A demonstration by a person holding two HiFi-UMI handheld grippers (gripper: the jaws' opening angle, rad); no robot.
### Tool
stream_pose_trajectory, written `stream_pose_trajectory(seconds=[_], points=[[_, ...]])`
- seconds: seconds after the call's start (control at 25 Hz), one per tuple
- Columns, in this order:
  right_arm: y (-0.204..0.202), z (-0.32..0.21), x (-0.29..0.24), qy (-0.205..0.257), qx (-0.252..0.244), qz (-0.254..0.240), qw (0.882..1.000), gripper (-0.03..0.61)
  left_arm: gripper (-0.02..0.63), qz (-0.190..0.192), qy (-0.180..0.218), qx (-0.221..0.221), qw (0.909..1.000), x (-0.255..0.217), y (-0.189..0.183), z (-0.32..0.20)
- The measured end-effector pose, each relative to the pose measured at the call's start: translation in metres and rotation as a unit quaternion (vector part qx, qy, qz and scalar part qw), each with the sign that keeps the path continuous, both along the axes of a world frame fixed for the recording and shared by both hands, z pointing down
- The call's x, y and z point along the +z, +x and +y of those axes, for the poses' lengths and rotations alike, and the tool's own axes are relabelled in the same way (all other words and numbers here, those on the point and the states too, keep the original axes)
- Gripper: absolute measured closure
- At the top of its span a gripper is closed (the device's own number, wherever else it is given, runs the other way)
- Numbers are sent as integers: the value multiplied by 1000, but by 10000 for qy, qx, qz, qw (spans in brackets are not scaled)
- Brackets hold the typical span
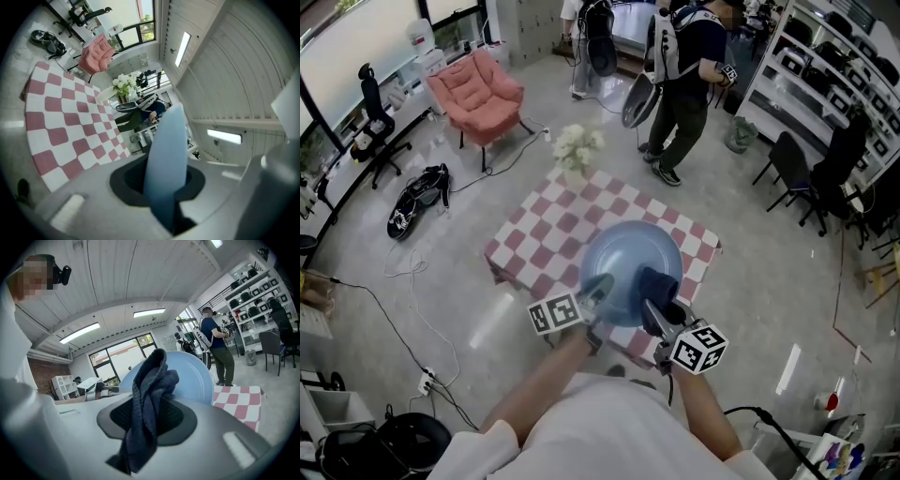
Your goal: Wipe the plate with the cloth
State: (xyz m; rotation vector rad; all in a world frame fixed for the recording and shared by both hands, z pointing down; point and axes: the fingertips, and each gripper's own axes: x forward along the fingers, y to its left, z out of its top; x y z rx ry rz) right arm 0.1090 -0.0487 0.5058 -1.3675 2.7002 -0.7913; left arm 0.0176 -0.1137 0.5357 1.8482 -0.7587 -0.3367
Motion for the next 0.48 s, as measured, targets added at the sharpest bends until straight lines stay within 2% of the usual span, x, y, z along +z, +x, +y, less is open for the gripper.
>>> stream_pose_trajectory(seconds=[0.32,0.48], points=[[-39,1,3,-285,-482,-73,9984,468,549,-218,98,51,9997,1,5,2],[-52,2,5,-367,-612,44,9974,468,549,-265,159,67,9995,-1,6,4]])
